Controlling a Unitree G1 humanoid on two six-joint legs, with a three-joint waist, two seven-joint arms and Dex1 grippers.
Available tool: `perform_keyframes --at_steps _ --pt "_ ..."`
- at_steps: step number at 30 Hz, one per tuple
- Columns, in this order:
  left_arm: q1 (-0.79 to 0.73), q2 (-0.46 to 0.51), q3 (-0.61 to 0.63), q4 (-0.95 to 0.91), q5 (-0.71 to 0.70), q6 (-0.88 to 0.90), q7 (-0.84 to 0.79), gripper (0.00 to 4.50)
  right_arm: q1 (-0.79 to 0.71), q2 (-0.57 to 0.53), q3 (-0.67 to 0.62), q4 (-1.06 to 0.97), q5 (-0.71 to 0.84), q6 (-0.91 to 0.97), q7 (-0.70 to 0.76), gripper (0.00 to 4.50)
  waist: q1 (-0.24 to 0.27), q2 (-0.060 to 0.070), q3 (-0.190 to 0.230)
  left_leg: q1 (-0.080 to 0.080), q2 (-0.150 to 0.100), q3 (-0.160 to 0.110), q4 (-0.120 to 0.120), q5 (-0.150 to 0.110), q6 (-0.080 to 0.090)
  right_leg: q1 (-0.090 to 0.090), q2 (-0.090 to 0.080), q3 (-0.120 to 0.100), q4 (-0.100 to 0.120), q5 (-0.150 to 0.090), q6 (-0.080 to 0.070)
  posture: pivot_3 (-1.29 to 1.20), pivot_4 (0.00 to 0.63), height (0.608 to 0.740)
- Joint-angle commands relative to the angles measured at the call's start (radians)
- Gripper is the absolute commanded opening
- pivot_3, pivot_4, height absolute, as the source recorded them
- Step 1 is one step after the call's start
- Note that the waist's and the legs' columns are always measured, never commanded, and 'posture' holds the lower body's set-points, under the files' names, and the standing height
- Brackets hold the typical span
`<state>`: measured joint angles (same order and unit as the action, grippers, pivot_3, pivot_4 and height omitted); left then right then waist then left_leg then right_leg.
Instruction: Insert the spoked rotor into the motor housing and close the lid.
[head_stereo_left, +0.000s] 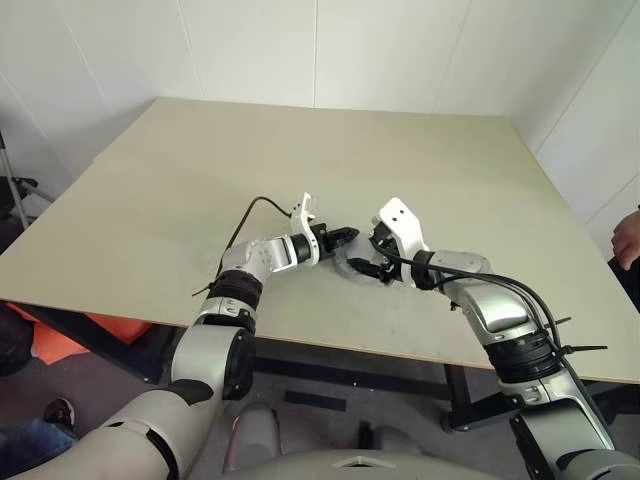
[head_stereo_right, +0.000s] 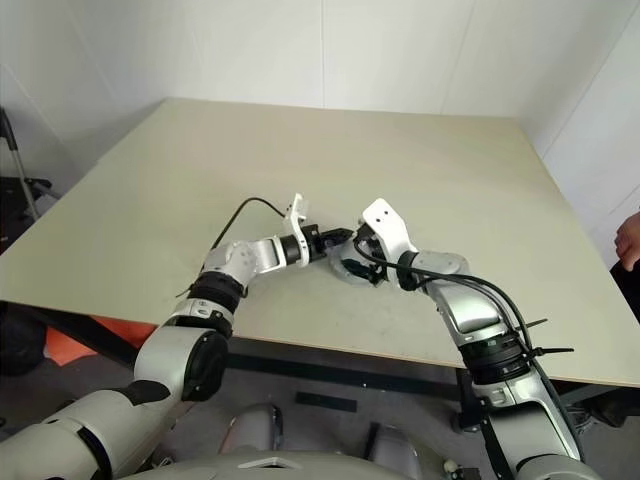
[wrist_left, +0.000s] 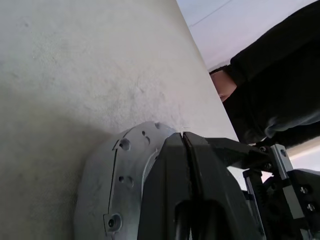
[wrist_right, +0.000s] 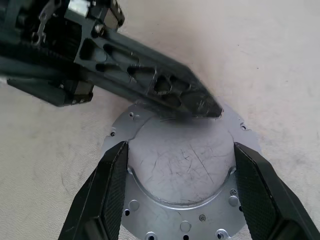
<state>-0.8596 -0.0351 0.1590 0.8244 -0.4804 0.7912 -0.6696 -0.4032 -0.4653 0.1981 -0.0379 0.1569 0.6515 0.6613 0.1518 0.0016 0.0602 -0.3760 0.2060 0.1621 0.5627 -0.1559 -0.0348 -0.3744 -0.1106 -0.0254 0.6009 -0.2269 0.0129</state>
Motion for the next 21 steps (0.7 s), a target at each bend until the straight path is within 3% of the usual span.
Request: perform_keyframes --at_steps 1,13,14,16,21 --pt "0.013 0.015 -0.039 -0.028 0.031 0.031 0.001 0.06 0.033 -0.015 0.006 0.065 -0.032 -0.012 -0.011 3.13 0.0 0.0 0.0 0.001 0.0 0.0 0.0 0.0 0.0 0.001 0.0 0.0 0.0 0.0 0.0 0.0 0.0 0.74" --pt "0.053 0.048 -0.034 -0.062 0.031 0.08 0.042 0.06 0.005 -0.003 -0.006 0.184 -0.024 -0.082 0.002 3.13 -0.002 0.001 -0.003 0.011 0.0 0.0 -0.001 -0.001 0.001 0.011 -0.001 0.0 -0.002 -0.005 0.008 0.0 0.0 0.74" --pt "0.053 0.048 -0.034 -0.064 0.028 0.085 0.042 0.0 0.003 -0.004 -0.007 0.184 -0.023 -0.083 0.004 3.88 -0.001 0.001 -0.003 0.011 0.0 0.0 -0.001 -0.001 0.001 0.011 -0.001 0.0 -0.002 -0.005 0.008 0.0 0.0 0.74" --pt "0.053 0.049 -0.034 -0.068 0.024 0.097 0.038 0.0 0.003 -0.007 -0.004 0.183 -0.031 -0.092 0.005 4.48 -0.002 0.002 -0.004 0.01 0.0 0.0 -0.001 -0.001 0.001 0.011 -0.001 0.0 -0.002 -0.005 0.008 0.0 0.0 0.74" --pt "0.052 0.055 -0.037 -0.079 0.009 0.143 0.012 0.0 0.013 -0.03 0.001 0.125 -0.04 -0.129 0.026 4.48 -0.003 0.002 -0.004 0.01 0.0 0.0 -0.001 -0.001 0.001 0.011 -0.001 0.0 -0.004 -0.005 0.008 0.0 0.0 0.74"
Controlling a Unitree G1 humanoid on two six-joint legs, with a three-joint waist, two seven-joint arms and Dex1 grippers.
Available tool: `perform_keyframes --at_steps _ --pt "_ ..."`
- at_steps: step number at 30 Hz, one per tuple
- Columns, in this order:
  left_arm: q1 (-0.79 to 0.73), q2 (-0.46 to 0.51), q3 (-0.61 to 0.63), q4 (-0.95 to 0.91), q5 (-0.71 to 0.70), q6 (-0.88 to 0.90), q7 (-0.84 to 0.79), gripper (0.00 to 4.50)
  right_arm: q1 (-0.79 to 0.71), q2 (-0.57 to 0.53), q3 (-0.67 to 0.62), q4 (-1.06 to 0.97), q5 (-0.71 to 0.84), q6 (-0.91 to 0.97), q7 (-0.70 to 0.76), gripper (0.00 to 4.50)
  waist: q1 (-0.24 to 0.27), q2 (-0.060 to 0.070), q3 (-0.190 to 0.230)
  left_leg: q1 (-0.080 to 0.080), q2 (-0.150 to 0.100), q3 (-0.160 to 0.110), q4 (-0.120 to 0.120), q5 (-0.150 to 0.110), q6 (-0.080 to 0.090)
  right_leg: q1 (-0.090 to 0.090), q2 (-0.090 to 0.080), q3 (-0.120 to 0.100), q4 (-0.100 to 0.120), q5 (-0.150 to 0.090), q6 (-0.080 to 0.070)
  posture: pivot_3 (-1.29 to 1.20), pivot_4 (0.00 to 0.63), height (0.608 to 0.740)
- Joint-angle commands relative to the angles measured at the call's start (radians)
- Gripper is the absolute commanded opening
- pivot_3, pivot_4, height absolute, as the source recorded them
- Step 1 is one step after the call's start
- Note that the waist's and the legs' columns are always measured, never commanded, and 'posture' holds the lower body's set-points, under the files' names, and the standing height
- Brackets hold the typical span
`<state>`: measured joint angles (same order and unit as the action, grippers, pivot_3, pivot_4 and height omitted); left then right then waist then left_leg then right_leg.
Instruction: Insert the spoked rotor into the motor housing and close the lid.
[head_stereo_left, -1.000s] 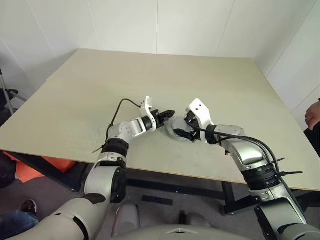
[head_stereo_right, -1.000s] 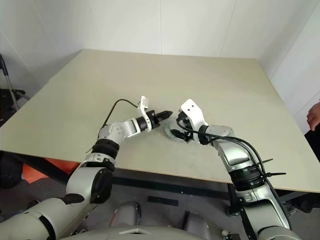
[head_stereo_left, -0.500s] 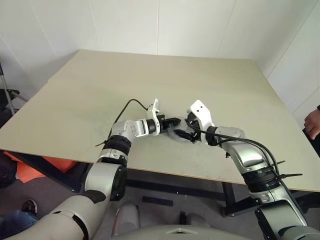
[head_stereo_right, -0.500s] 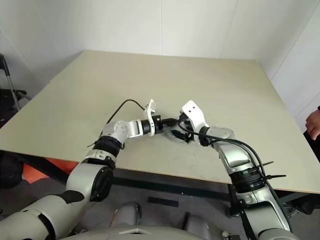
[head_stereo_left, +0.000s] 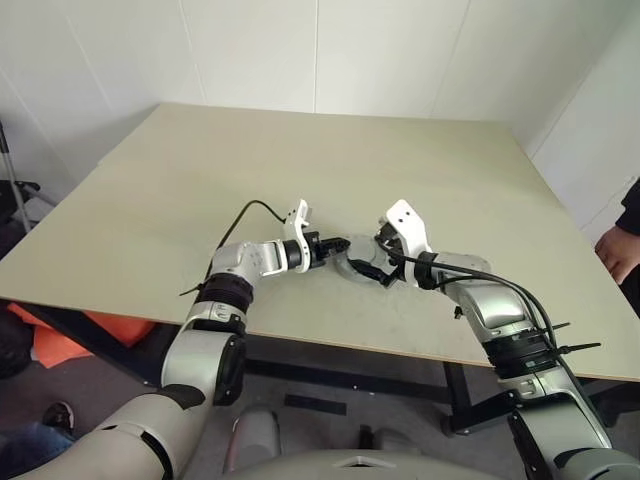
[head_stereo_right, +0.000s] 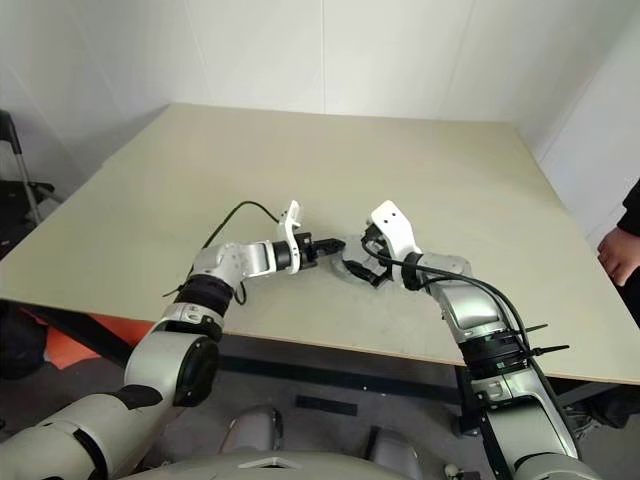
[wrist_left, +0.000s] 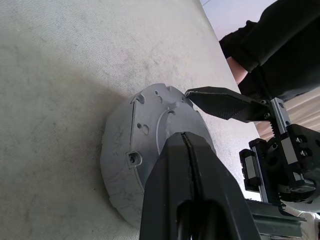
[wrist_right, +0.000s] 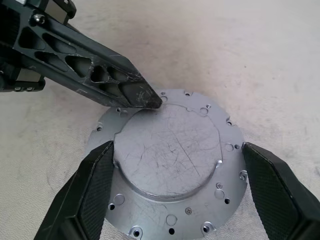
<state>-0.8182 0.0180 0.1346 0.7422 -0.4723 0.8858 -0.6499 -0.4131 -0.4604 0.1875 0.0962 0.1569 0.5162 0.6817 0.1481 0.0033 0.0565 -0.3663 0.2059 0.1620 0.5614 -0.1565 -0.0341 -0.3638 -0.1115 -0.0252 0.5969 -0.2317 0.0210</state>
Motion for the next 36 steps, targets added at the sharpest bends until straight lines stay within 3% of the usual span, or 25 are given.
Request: perform_keyframes --at_steps 1,5,13,16,22,36 --pt "0.011 0.003 -0.014 0.001 -0.001 0.054 -0.011 0.0 0.025 -0.041 0.008 -0.032 -0.031 0.01 0.015 4.48 0.001 0.0 0.0 0.0 0.0 0.0 0.0 0.0 0.0 0.0 0.0 0.0 0.0 0.0 0.0 0.0 0.0 0.74" --pt "0.01 0.006 -0.017 -0.003 -0.003 0.063 -0.017 0.0 0.029 -0.083 -0.025 -0.154 0.032 0.045 0.079 4.48 0.004 0.0 0.0 -0.004 0.0 0.0 -0.003 -0.001 0.001 0.0 0.0 0.0 -0.007 0.004 -0.007 0.0 0.0 0.74" --pt "-0.002 0.012 -0.016 0.008 -0.004 0.062 -0.028 0.0 0.019 -0.141 -0.178 -0.36 0.249 0.162 0.183 4.48 0.004 0.001 0.0 -0.01 0.0 0.0 -0.004 -0.002 0.004 -0.004 0.001 -0.001 -0.009 0.004 -0.007 0.0 0.0 0.74" --pt "-0.01 0.013 -0.015 0.022 -0.003 0.051 -0.034 0.0 -0.043 -0.092 -0.292 -0.286 0.352 0.314 0.099 4.48 0.001 0.001 0.0 -0.008 0.0 0.001 -0.004 -0.002 0.003 -0.004 0.001 -0.001 -0.009 0.004 -0.007 0.0 0.0 0.74" --pt "-0.017 0.017 -0.014 0.034 0.0 0.038 -0.041 0.0 -0.038 -0.065 -0.383 -0.144 0.408 0.517 -0.006 4.48 0.004 0.002 0.0 -0.008 0.0 0.001 -0.004 -0.002 0.003 -0.004 0.001 -0.001 -0.009 0.004 -0.007 0.0 0.0 0.74" --pt "-0.025 0.028 -0.001 0.05 0.001 0.009 -0.034 0.0 -0.006 0.035 -0.506 -0.086 0.547 0.858 -0.109 4.48 0.004 0.004 0.0 -0.008 0.0 0.001 -0.005 0.001 -0.002 -0.005 0.001 -0.001 -0.008 0.004 -0.007 0.0 0.0 0.74"
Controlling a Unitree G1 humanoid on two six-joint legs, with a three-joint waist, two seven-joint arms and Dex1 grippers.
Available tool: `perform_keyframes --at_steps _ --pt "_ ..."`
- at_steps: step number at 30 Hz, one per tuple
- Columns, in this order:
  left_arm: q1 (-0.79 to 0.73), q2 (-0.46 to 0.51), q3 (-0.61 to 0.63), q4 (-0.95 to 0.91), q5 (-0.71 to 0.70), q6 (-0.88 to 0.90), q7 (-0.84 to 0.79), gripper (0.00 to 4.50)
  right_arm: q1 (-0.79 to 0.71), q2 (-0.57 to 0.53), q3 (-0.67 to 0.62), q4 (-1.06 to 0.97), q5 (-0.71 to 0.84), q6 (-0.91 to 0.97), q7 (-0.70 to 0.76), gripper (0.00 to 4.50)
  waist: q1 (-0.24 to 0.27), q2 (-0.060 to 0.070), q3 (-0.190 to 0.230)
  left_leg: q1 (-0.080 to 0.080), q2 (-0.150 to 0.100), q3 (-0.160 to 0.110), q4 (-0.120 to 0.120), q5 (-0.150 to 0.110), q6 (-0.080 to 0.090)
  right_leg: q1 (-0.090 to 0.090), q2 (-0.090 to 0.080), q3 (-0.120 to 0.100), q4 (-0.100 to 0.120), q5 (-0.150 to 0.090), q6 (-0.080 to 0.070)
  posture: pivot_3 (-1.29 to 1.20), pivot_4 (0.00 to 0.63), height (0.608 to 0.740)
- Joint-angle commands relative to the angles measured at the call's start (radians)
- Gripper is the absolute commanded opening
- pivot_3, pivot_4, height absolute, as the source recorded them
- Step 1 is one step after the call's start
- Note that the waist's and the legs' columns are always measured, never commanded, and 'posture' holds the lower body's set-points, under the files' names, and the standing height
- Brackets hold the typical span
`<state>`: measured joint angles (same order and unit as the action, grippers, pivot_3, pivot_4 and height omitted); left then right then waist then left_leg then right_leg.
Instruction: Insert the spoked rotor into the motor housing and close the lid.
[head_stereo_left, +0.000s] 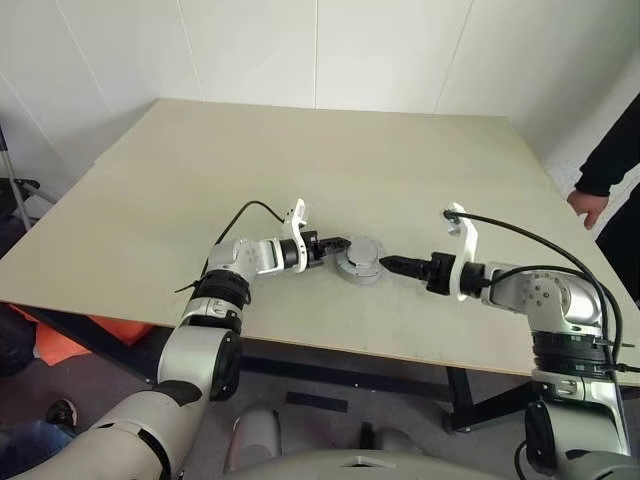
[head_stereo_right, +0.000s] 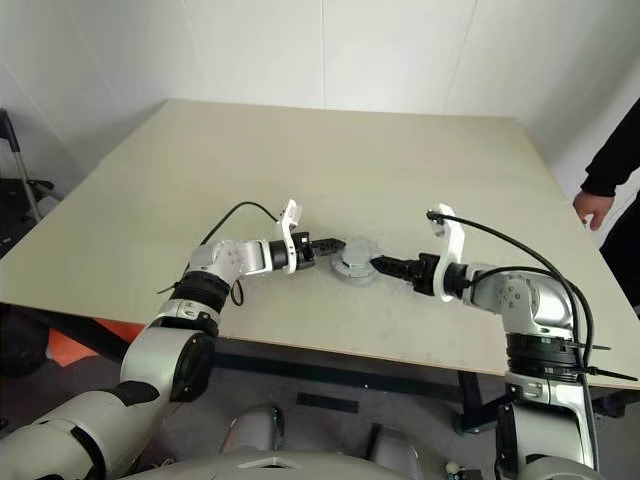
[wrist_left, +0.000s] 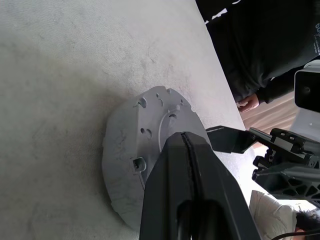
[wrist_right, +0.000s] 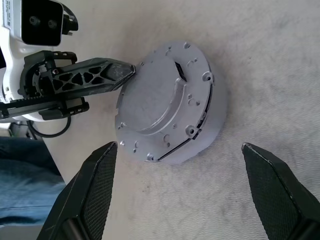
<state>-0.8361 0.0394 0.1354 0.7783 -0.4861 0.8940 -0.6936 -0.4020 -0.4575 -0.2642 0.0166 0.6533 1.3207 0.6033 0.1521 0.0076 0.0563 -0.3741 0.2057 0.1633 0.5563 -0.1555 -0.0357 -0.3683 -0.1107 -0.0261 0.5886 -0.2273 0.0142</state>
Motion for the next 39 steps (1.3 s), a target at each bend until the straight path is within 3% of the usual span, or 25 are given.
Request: perform_keyframes --at_steps 1,11,31,37,39 --pt "-0.009 0.006 0.0 0.016 0.015 -0.002 0.012 0.0 -0.023 0.063 -0.074 0.005 0.057 0.077 -0.054 4.48 0.0 0.0 0.0 0.0 0.0 0.0 -0.001 0.001 -0.001 0.0 0.0 0.0 0.0 0.0 0.0 0.0 0.0 0.74" --pt "-0.022 0.018 0.012 0.036 0.023 -0.023 0.017 0.0 -0.123 0.244 -0.21 0.124 0.046 0.117 -0.216 4.48 -0.005 0.0 0.0 0.003 0.0 0.001 -0.008 0.005 -0.008 -0.002 0.0 0.0 0.0 0.0 0.0 0.0 0.0 0.74" --pt "-0.041 0.022 0.028 0.069 0.039 -0.056 0.016 0.0 -0.178 0.379 -0.236 0.166 0.053 0.049 -0.329 4.48 -0.006 0.0 0.0 0.005 0.001 0.001 -0.015 0.009 -0.014 -0.004 0.002 0.0 0.0 0.001 -0.001 0.0 0.0 0.74" --pt "-0.042 0.023 0.029 0.072 0.041 -0.063 0.018 0.0 -0.189 0.364 -0.237 0.186 0.054 0.034 -0.339 2.51 -0.005 0.001 0.0 0.003 0.001 0.001 -0.015 0.009 -0.014 -0.006 0.002 0.0 0.0 0.001 -0.001 0.0 0.0 0.74" --pt "-0.043 0.023 0.03 0.073 0.041 -0.066 0.019 0.0 -0.196 0.358 -0.238 0.188 0.056 0.033 -0.34 2.19 -0.003 0.001 0.0 0.003 0.001 0.001 -0.015 0.009 -0.014 -0.006 0.002 0.0 0.0 0.001 -0.001 0.0 0.0 0.74"
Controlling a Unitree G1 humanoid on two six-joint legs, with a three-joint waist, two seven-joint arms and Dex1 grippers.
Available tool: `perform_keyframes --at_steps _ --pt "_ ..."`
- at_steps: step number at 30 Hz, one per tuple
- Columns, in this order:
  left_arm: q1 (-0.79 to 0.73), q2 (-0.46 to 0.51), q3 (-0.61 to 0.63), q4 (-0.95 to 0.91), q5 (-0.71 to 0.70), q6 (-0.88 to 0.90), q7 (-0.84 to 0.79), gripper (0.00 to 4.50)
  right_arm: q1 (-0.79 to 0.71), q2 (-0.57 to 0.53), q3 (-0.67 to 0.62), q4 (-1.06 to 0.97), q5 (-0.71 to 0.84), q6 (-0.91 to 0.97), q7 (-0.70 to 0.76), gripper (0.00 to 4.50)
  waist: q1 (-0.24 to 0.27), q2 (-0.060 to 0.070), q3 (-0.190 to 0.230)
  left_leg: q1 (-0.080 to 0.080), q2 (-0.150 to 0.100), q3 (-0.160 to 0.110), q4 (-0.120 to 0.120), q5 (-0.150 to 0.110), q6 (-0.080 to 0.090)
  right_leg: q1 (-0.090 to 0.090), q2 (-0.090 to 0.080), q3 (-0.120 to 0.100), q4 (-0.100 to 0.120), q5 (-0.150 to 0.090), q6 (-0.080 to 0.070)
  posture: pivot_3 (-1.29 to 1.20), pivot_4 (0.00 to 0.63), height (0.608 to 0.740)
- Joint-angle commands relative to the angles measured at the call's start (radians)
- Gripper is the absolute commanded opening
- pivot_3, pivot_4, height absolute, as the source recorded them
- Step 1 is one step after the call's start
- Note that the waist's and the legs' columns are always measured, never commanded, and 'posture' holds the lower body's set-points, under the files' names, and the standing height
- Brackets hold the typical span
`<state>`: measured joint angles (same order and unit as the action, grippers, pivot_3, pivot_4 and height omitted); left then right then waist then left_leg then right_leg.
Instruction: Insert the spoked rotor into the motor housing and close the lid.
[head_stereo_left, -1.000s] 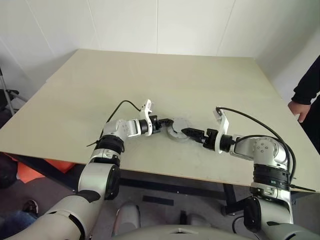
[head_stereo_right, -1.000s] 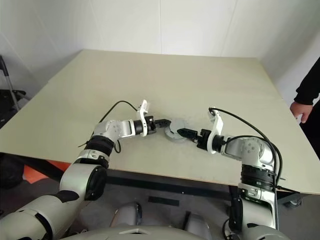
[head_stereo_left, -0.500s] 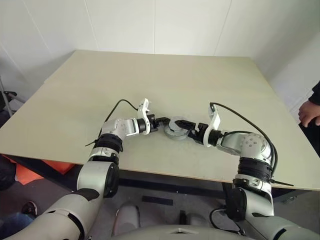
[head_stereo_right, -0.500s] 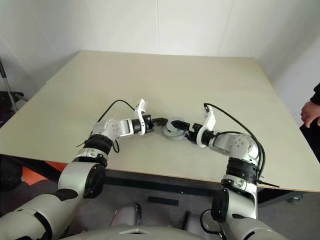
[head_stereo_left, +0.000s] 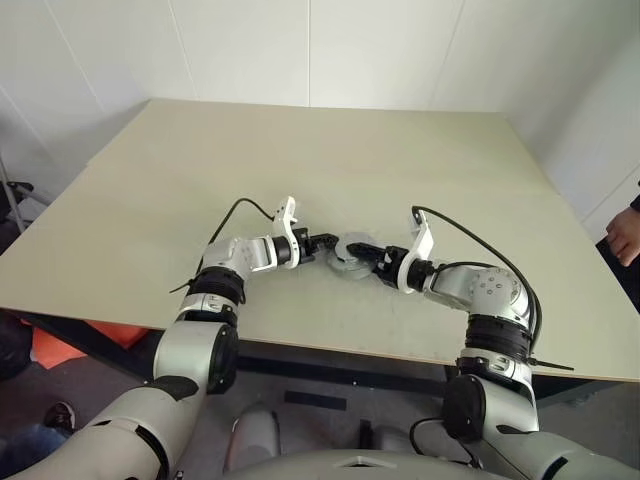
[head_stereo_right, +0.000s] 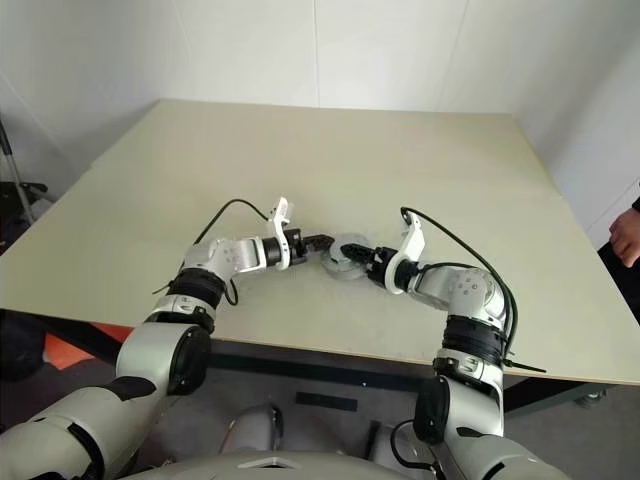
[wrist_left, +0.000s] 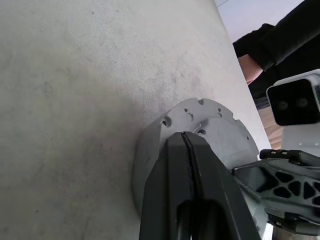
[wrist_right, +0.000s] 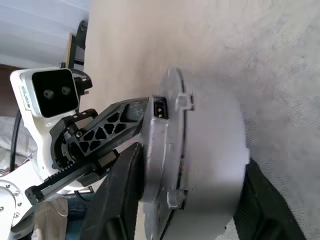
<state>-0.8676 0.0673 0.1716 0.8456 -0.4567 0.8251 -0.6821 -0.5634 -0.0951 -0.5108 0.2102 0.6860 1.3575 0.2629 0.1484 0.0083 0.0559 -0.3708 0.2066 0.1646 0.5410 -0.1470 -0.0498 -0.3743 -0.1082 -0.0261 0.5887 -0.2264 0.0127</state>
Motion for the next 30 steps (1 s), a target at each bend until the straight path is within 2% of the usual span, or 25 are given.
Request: perform_keyframes --at_steps 1,13,19,24,29,30 --pt "-0.012 -0.004 -0.006 0.007 0.012 0.002 0.007 0.0 -0.038 -0.007 0.008 -0.005 0.024 -0.005 0.0 2.18 0.002 0.0 0.0 0.0 0.0 0.0 0.0 0.0 0.0 0.0 0.0 0.0 0.0 0.0 0.0 0.0 0.0 0.74" --pt "-0.022 -0.002 0.012 0.024 0.006 -0.043 0.007 0.0 -0.064 -0.027 -0.005 0.02 0.031 -0.026 0.003 2.11 0.004 0.0 0.0 0.0 -0.001 0.0 0.0 0.0 0.0 0.001 0.0 0.0 0.0 0.0 0.0 0.0 0.0 0.74" --pt "-0.031 0.01 0.127 0.03 -0.066 -0.092 0.018 0.0 -0.122 -0.006 -0.097 0.058 0.062 -0.071 -0.053 2.11 0.004 0.0 0.0 -0.004 -0.001 0.0 0.001 0.0 0.0 -0.003 0.0 0.0 0.0 0.0 0.0 0.0 0.0 0.74" --pt "-0.023 0.03 0.216 0.024 -0.123 -0.099 0.034 0.0 -0.184 0.012 -0.18 0.096 0.105 -0.123 -0.113 2.11 0.004 0.0 0.0 -0.017 0.0 -0.001 0.003 0.0 0.0 -0.017 0.0 -0.001 0.004 0.003 0.003 0.0 0.0 0.74" --pt "0.006 0.042 0.265 -0.016 -0.178 -0.032 0.038 0.0 -0.243 0.034 -0.227 0.115 0.153 -0.158 -0.165 2.11 0.003 0.0 0.0 -0.022 0.0 -0.001 0.004 0.0 0.002 -0.022 0.0 -0.001 0.007 0.003 0.003 0.0 0.0 0.74" --pt "0.015 0.048 0.282 -0.03 -0.202 -0.003 0.032 0.18 -0.258 0.04 -0.234 0.121 0.164 -0.168 -0.173 2.11 0.003 0.0 0.0 -0.023 0.0 -0.001 0.004 0.0 0.002 -0.024 0.0 -0.001 0.008 0.003 0.003 0.0 0.0 0.74"
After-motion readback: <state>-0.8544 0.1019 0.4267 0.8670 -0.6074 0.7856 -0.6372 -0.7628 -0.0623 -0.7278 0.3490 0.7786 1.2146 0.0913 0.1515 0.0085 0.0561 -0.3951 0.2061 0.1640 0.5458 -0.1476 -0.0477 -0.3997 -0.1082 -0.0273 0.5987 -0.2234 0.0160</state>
